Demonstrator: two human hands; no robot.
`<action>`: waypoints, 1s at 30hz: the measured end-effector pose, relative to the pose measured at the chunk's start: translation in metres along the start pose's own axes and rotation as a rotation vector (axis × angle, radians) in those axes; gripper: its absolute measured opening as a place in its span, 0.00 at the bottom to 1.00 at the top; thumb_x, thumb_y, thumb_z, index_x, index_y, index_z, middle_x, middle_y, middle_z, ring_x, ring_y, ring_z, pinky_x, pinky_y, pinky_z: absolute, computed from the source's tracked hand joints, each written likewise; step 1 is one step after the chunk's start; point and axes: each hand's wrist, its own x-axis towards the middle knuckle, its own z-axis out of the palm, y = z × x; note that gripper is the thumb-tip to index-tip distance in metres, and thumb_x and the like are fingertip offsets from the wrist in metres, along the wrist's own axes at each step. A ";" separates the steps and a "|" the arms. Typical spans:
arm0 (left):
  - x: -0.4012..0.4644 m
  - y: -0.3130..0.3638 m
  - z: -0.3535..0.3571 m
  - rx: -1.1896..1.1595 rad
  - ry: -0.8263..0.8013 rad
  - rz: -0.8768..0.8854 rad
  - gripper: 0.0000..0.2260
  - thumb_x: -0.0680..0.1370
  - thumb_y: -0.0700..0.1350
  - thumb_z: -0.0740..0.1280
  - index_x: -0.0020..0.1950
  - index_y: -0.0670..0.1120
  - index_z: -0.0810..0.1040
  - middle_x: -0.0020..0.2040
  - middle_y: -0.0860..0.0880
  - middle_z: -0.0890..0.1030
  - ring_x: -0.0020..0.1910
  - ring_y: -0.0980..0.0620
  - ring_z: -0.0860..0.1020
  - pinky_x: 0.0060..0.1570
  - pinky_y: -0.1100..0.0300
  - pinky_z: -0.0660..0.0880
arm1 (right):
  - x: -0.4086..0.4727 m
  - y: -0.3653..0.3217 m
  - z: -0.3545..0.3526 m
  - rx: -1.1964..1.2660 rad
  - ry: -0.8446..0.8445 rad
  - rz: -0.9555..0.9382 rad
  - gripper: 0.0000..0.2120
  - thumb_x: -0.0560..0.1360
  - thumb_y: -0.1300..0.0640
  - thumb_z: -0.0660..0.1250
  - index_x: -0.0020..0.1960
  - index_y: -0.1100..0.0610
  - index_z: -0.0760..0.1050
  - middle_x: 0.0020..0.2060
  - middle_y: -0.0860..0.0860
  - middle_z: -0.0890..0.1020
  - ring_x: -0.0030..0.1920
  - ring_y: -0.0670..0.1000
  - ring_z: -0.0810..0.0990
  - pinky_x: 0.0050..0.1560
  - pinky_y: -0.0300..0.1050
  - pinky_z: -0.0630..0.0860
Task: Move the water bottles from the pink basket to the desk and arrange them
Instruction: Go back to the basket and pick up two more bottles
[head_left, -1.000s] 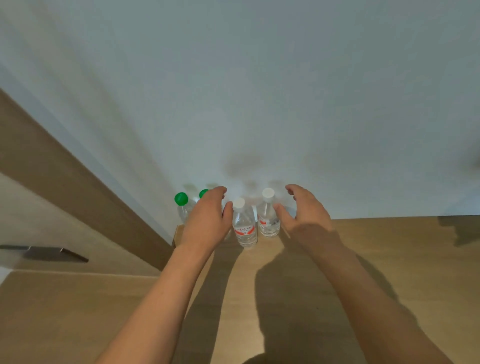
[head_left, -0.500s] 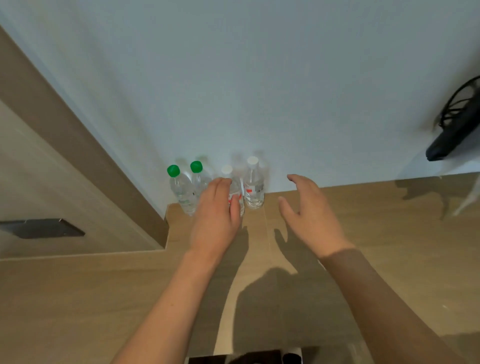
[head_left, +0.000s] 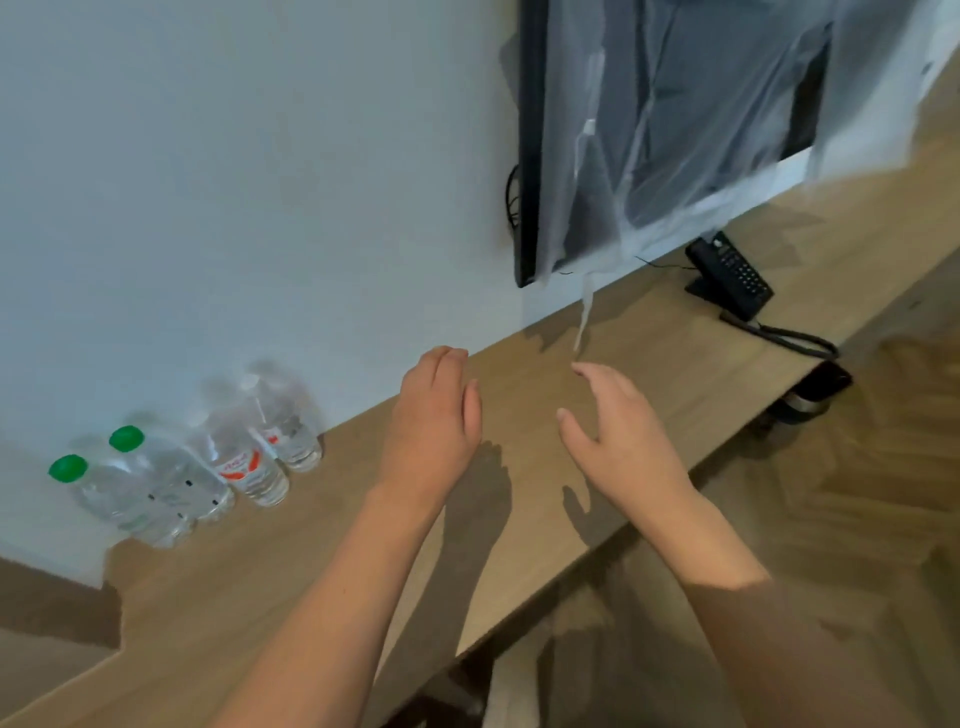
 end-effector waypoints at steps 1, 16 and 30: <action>0.005 0.021 0.012 -0.002 -0.012 0.046 0.14 0.80 0.40 0.63 0.65 0.39 0.75 0.62 0.42 0.76 0.61 0.44 0.75 0.62 0.55 0.69 | -0.003 0.020 -0.015 -0.005 0.026 0.027 0.25 0.81 0.51 0.62 0.76 0.53 0.62 0.73 0.50 0.68 0.74 0.49 0.64 0.73 0.45 0.61; 0.054 0.360 0.223 -0.157 -0.231 0.433 0.16 0.81 0.44 0.62 0.66 0.40 0.75 0.63 0.42 0.76 0.63 0.45 0.74 0.66 0.56 0.67 | -0.074 0.304 -0.242 -0.078 0.343 0.413 0.25 0.80 0.53 0.64 0.75 0.56 0.65 0.71 0.52 0.71 0.72 0.51 0.67 0.70 0.39 0.59; 0.149 0.569 0.421 -0.259 -0.378 0.641 0.14 0.81 0.46 0.62 0.65 0.42 0.75 0.62 0.46 0.77 0.61 0.48 0.75 0.63 0.55 0.72 | -0.030 0.515 -0.367 -0.110 0.464 0.677 0.23 0.80 0.53 0.63 0.73 0.56 0.65 0.69 0.52 0.72 0.69 0.53 0.70 0.68 0.47 0.67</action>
